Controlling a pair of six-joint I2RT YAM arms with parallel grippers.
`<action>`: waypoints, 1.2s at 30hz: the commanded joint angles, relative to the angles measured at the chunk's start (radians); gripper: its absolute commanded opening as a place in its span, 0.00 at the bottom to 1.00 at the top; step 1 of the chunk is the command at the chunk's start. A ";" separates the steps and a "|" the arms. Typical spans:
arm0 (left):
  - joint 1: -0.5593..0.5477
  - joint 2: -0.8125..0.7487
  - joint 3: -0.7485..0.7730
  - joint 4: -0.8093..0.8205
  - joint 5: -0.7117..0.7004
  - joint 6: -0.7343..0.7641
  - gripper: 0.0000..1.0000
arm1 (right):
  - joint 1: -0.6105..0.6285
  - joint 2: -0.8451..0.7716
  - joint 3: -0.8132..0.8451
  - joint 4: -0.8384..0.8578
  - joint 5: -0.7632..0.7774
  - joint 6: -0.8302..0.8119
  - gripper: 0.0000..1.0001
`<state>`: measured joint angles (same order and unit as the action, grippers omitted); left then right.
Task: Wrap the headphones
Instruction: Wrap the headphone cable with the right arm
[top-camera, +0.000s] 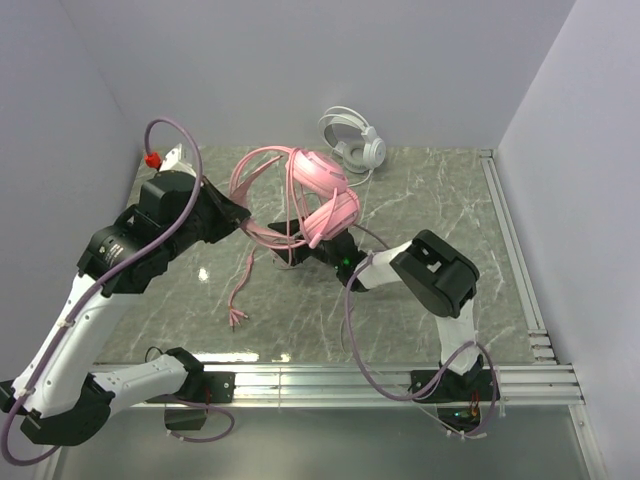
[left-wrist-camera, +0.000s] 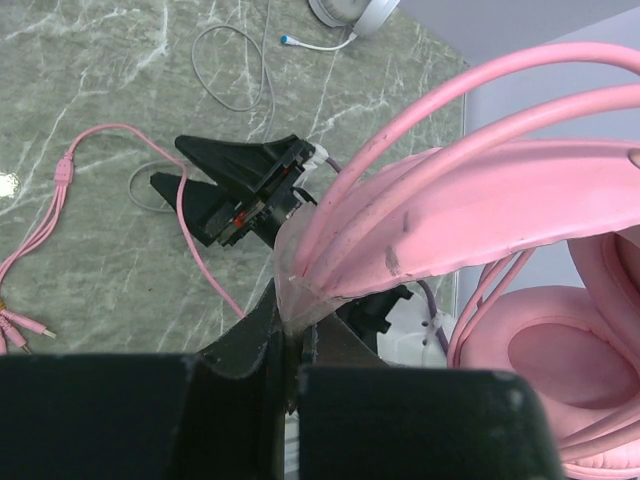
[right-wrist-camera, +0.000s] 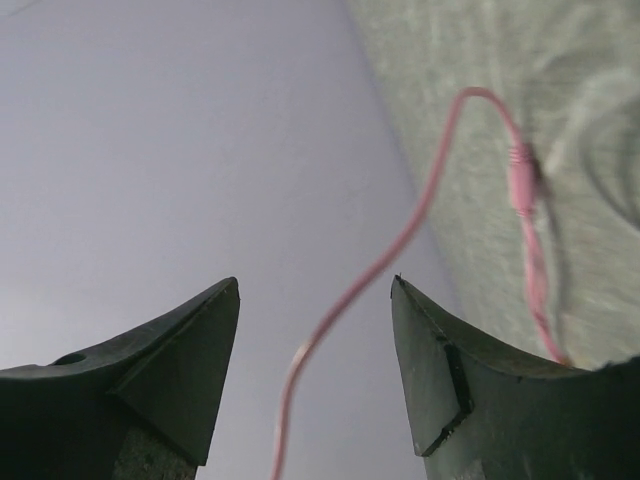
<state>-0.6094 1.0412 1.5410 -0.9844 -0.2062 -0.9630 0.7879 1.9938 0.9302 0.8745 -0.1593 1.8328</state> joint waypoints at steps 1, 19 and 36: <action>0.003 -0.040 0.010 0.130 0.021 -0.037 0.00 | 0.005 0.042 0.053 0.138 0.009 0.068 0.68; 0.002 -0.053 -0.012 0.125 0.062 -0.039 0.00 | -0.027 0.181 0.122 0.293 0.044 0.097 0.29; 0.002 -0.040 -0.051 0.070 0.258 0.171 0.00 | -0.183 0.169 0.173 0.409 -0.002 -0.013 0.13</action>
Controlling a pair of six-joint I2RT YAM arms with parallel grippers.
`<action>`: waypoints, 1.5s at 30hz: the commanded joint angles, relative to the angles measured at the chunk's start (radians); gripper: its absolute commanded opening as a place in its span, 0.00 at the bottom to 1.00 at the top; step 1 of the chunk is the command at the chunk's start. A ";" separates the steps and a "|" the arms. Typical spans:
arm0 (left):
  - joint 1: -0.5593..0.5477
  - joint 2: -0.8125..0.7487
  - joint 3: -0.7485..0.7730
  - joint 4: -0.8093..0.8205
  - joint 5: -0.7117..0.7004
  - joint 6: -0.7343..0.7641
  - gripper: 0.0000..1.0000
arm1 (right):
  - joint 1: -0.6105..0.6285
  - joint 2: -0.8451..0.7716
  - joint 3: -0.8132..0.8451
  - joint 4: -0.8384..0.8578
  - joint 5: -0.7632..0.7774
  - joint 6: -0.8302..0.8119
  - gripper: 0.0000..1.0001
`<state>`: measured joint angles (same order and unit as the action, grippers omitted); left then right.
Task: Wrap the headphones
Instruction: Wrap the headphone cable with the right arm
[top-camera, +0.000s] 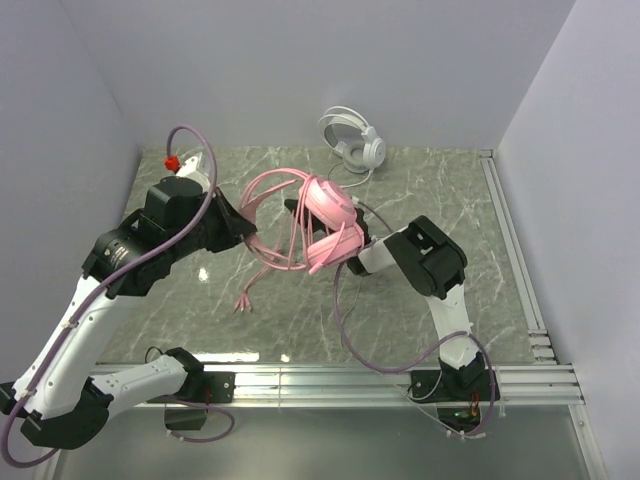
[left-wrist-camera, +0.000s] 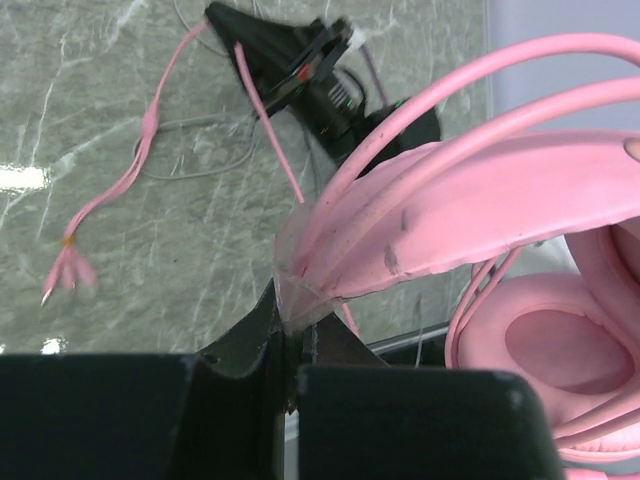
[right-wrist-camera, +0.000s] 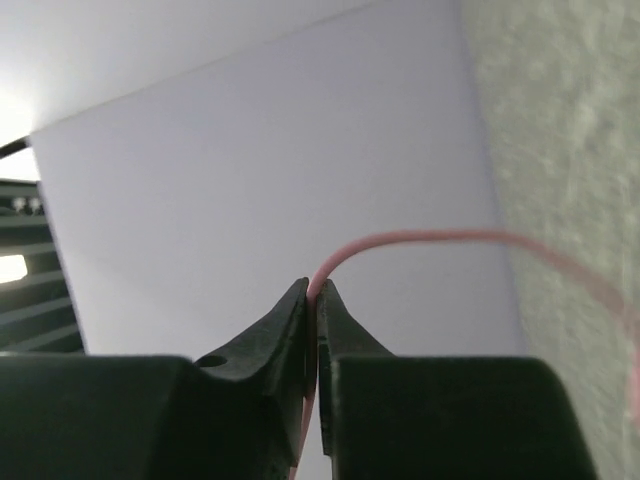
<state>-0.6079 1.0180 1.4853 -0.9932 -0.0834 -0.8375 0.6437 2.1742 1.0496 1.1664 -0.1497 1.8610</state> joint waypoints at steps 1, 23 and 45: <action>0.000 -0.019 -0.003 0.079 0.142 0.070 0.00 | -0.048 -0.005 0.062 0.136 -0.023 -0.043 0.10; -0.006 -0.084 -0.207 0.175 -0.146 0.307 0.00 | -0.280 -0.331 0.024 0.066 -0.218 -0.299 0.08; -0.006 -0.134 -0.169 0.327 -0.237 0.244 0.00 | -0.358 -0.628 -0.117 -0.323 -0.238 -0.517 0.02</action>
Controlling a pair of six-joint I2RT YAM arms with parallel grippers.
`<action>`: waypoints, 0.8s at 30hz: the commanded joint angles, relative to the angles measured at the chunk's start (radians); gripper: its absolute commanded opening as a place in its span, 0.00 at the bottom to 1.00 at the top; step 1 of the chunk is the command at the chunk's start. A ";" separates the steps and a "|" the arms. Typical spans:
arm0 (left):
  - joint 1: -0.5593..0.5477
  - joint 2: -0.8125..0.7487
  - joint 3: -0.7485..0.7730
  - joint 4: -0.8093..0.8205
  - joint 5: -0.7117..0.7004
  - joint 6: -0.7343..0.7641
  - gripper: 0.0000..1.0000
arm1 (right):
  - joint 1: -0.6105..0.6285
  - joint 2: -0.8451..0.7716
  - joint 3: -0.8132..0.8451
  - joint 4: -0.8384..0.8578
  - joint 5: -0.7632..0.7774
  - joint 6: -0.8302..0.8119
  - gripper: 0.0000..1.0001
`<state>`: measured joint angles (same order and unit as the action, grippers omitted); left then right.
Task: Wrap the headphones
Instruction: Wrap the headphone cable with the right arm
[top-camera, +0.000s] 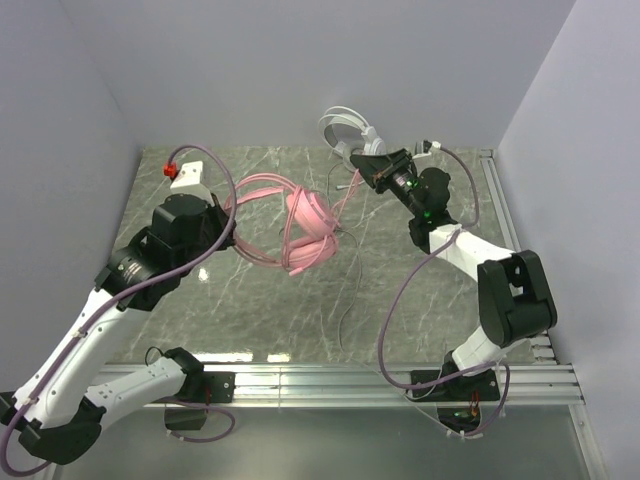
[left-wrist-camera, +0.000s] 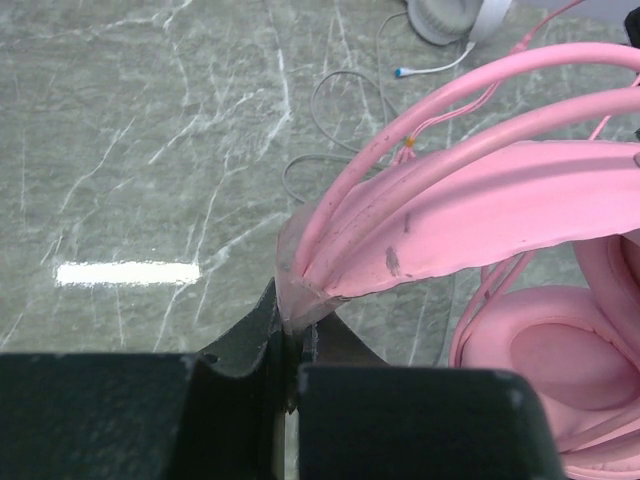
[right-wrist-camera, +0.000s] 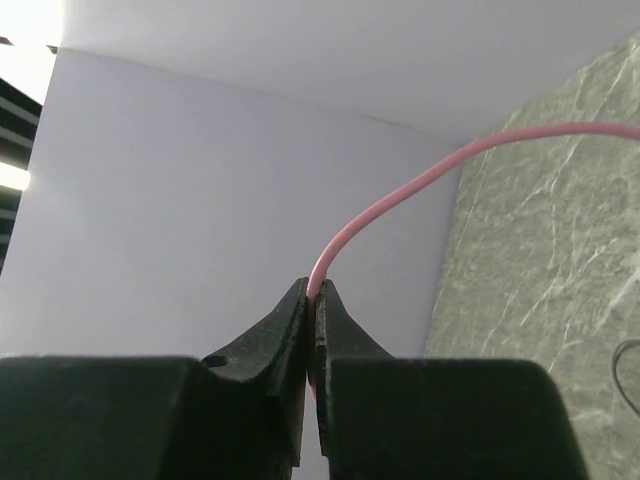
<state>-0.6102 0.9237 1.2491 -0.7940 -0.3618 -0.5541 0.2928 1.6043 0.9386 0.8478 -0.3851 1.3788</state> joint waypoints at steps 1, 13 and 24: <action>-0.003 -0.039 0.067 0.125 0.061 -0.040 0.00 | -0.009 -0.057 0.006 -0.010 -0.009 -0.037 0.02; -0.003 -0.025 0.069 0.162 0.357 -0.038 0.00 | -0.011 -0.034 0.092 -0.076 -0.008 -0.058 0.01; -0.003 -0.060 -0.046 0.130 0.380 0.098 0.00 | -0.014 -0.044 0.190 -0.145 -0.012 -0.081 0.01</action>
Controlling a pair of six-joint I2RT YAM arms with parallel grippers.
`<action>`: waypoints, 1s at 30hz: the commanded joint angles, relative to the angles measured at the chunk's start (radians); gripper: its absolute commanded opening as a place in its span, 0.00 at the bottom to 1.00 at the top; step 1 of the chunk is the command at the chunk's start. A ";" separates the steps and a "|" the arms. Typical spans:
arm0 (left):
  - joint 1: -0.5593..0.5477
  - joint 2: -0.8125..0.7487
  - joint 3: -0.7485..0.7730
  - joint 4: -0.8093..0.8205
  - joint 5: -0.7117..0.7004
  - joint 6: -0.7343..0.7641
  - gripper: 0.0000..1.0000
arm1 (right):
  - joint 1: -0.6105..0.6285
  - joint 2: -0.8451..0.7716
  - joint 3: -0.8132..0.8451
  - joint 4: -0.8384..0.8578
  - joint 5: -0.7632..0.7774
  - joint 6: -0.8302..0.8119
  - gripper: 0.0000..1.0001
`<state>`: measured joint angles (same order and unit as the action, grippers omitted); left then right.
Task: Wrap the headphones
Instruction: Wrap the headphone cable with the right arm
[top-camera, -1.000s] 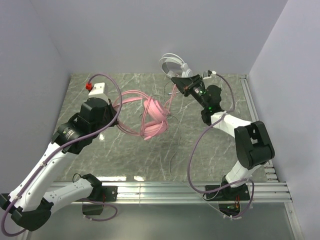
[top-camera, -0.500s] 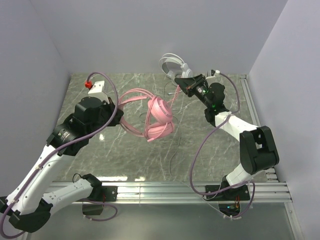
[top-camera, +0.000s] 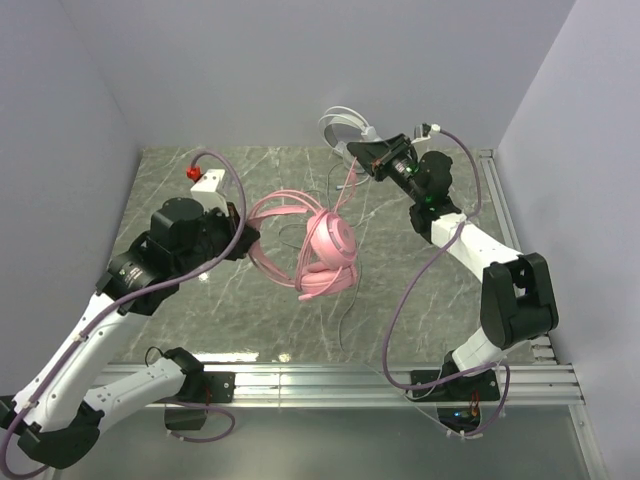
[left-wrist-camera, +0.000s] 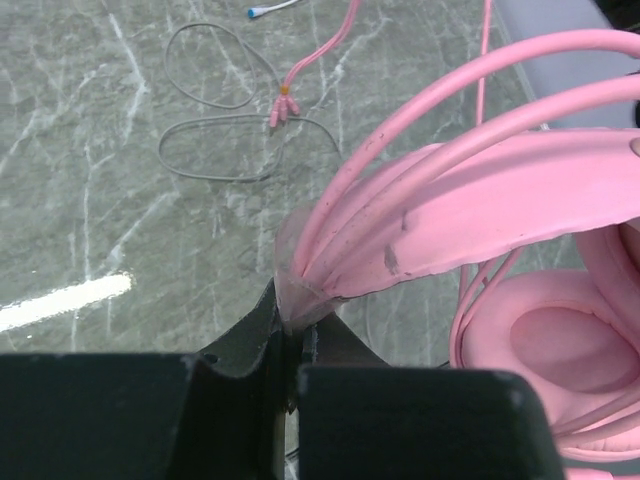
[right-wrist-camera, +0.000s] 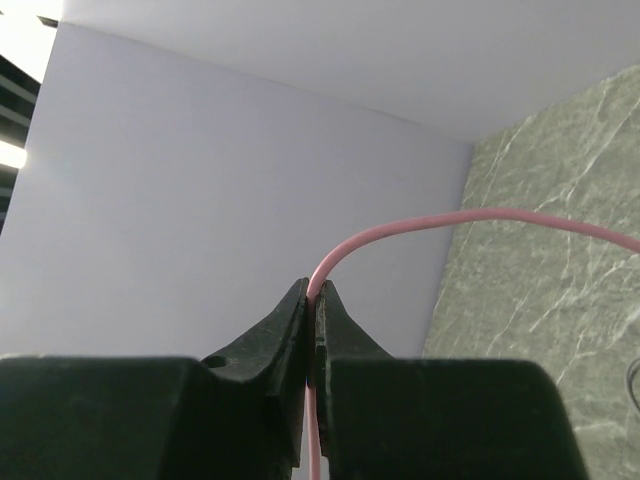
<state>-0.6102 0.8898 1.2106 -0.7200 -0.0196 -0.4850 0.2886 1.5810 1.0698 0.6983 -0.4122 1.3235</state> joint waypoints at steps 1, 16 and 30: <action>-0.003 -0.026 -0.019 0.054 -0.018 0.043 0.00 | -0.009 -0.033 0.065 -0.005 0.018 -0.029 0.02; -0.161 0.161 0.016 0.073 -0.457 0.143 0.00 | 0.000 -0.139 0.170 -0.192 -0.010 -0.179 0.02; -0.204 0.397 0.180 -0.018 -0.859 0.048 0.00 | 0.069 -0.323 0.150 -0.405 0.104 -0.339 0.01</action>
<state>-0.8135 1.2602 1.3056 -0.6952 -0.7406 -0.3820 0.3290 1.3617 1.2053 0.2745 -0.3874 1.0477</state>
